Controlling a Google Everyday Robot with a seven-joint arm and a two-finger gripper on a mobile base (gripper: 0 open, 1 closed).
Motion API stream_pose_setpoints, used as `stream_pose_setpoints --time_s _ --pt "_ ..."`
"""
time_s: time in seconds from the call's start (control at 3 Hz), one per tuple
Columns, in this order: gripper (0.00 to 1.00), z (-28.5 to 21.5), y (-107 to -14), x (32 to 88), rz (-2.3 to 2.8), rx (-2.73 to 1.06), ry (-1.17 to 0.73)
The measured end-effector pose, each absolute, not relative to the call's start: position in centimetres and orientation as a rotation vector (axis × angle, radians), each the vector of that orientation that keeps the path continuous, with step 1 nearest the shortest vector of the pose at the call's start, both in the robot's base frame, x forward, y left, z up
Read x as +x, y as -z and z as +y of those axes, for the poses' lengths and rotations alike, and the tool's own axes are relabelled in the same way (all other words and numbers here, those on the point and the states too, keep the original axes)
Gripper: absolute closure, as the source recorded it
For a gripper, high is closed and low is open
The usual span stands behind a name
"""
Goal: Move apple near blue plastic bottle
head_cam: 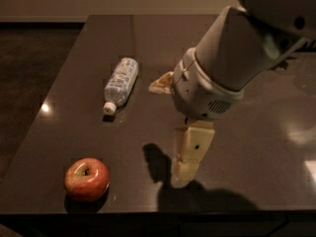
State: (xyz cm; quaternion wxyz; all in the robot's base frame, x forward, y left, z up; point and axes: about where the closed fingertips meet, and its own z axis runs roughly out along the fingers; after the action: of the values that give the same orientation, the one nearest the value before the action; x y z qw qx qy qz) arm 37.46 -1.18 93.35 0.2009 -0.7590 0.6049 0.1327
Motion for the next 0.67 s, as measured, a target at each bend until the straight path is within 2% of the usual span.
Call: stream_pose_setpoints --time_s 0.67 --pt "0.00 7.5 -89.6 32.8 1.484 -2.228 -0.440"
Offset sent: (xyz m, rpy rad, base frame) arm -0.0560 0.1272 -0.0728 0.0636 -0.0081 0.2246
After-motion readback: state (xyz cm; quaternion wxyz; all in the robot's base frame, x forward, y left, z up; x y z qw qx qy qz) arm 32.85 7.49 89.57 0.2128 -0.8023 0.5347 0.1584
